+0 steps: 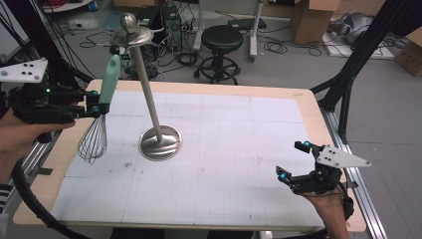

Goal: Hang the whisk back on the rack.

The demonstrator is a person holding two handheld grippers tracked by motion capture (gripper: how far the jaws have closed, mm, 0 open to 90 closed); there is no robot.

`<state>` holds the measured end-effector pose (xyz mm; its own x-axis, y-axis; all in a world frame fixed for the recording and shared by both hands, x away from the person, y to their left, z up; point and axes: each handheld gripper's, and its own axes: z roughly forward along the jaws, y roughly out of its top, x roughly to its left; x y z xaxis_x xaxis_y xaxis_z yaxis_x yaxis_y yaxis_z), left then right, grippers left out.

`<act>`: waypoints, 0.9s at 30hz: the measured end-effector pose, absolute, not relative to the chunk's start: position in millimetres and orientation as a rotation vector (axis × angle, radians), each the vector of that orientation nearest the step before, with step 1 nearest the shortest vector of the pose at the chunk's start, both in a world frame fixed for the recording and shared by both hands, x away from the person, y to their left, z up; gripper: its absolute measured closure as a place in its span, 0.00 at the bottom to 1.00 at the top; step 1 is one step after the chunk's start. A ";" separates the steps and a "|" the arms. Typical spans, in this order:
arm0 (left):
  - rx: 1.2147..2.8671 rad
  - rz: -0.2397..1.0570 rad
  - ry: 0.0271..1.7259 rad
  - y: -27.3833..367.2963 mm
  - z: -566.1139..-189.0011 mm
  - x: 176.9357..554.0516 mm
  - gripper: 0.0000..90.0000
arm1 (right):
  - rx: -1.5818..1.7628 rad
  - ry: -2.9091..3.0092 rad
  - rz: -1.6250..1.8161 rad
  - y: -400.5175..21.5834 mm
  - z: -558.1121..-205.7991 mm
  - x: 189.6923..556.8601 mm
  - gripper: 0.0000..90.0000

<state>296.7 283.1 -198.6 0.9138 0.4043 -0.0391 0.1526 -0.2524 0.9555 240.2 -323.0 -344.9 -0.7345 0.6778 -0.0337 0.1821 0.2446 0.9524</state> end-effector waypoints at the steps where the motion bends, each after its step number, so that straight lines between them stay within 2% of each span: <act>1: 1.825 0.241 0.414 282.5 -197.4 297.5 0.77 | 0.785 2.081 1.501 -323.0 -344.9 240.1 0.00; 27: 1.835 0.264 0.484 270.7 -202.2 317.3 0.77 | 0.795 2.084 1.507 -326.0 -346.5 240.7 0.00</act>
<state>317.3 270.7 -202.2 0.8890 0.4538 -0.0612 0.1945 -0.2534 0.9476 240.7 -326.0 -346.5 -0.7346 0.6782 -0.0222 0.1913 0.2384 0.9521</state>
